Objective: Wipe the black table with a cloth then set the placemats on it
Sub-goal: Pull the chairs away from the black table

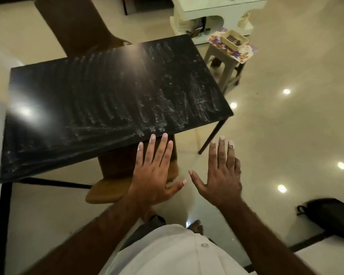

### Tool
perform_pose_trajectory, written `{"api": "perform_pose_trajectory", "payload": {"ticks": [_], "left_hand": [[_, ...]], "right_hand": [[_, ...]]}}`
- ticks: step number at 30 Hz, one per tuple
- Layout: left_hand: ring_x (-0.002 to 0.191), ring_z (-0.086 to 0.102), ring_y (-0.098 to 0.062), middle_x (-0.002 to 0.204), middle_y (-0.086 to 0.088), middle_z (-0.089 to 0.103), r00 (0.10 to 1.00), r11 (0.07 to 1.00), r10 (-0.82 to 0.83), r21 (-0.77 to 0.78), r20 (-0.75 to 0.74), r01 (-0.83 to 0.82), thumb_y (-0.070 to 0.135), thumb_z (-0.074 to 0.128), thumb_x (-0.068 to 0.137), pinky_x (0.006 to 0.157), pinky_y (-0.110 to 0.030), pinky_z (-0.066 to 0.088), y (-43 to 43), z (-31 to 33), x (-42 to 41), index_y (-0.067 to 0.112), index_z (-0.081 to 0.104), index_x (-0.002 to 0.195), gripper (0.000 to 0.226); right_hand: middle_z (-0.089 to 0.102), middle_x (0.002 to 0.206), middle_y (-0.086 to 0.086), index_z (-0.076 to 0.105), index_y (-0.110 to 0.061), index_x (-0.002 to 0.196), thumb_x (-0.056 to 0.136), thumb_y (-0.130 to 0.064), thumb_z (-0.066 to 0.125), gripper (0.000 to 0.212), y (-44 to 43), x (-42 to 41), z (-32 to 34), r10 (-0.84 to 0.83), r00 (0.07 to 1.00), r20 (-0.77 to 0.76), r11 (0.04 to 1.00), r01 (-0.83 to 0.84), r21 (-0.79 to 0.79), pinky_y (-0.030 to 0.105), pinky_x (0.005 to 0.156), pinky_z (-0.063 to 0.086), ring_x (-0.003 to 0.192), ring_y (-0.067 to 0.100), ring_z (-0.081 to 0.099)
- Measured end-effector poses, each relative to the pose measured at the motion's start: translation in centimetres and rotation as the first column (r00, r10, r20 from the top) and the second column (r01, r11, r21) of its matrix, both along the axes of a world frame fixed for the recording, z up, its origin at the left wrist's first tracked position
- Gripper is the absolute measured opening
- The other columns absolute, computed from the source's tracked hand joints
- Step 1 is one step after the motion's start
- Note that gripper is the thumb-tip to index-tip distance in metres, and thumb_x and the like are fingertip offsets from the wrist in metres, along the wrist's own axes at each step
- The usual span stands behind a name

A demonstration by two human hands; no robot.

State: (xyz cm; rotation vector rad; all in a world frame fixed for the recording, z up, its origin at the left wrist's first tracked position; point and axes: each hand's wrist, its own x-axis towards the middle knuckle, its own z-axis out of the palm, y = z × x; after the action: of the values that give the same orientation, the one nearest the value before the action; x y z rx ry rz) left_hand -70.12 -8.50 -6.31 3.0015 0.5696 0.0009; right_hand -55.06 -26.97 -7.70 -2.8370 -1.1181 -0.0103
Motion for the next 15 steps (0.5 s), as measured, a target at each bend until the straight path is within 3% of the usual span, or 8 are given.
{"api": "perform_pose_trajectory", "payload": {"ticks": [4,15], "left_hand": [[0.169,-0.017,-0.039,0.183,-0.012,-0.018,0.996,0.995,-0.09,0.047,-0.024,0.091,0.094,0.027,0.095,0.133,-0.069,0.005,-4.9,1.0,5.4,0.013,0.0,0.176,0.118],[0.17,-0.013,-0.039,0.184,-0.012,-0.012,0.915,0.915,-0.394,0.126,0.084,0.383,0.092,0.033,0.096,0.133,-0.068,0.008,-17.4,3.0,23.6,0.012,0.002,0.177,0.118]], "right_hand": [[-0.007,0.185,0.016,0.005,-0.012,0.177,0.098,-0.086,0.039,0.113,-6.2,2.8,1.0,-0.12,0.992,0.033,0.992,0.118,0.046,0.063,0.13,0.026,0.171,0.04,-0.004],[-0.008,0.185,0.016,0.001,-0.014,0.177,0.1,-0.086,0.037,0.112,-21.7,13.4,4.3,-0.447,0.884,0.136,0.893,0.434,0.117,0.059,0.129,0.025,0.171,0.041,-0.004]]}}
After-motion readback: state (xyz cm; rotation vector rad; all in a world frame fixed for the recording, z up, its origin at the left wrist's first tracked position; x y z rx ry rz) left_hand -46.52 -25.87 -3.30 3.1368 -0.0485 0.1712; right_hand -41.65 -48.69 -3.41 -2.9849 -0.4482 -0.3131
